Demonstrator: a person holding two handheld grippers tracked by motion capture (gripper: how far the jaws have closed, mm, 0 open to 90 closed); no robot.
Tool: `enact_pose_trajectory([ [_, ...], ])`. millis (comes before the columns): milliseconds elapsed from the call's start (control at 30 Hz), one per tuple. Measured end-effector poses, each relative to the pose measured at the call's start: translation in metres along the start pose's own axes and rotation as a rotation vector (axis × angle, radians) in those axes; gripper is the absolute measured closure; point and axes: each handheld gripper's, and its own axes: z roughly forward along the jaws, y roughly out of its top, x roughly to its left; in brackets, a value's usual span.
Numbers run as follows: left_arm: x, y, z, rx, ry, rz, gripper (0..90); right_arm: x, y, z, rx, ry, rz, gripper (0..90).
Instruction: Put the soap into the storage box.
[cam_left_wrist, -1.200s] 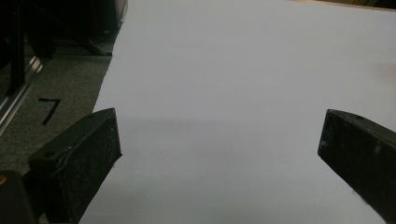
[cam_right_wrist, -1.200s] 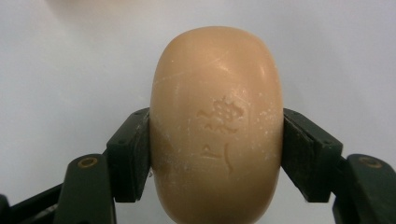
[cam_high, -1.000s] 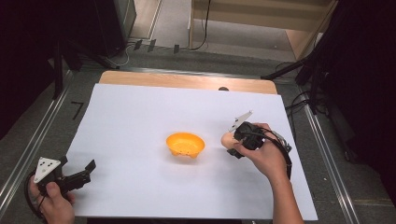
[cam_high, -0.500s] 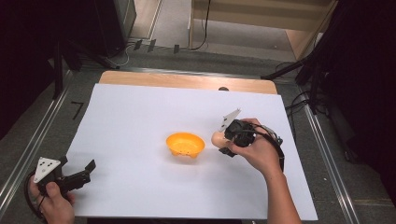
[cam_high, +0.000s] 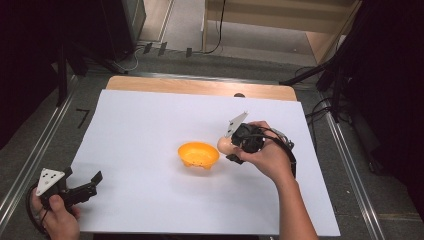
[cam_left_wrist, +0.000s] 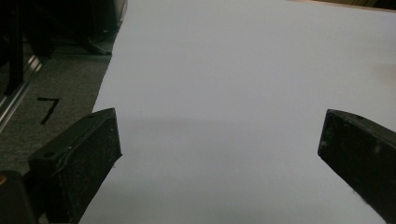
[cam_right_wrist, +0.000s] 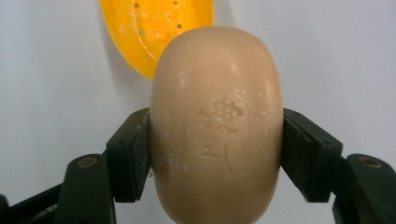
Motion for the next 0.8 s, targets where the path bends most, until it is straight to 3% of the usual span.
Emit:
enact_pose_trajectory([
  [800,0.0,0.0,0.0,0.0,-0.003,-0.004,0.0,0.008,0.047,0.017,0.001,0.041,-0.1,32.9],
])
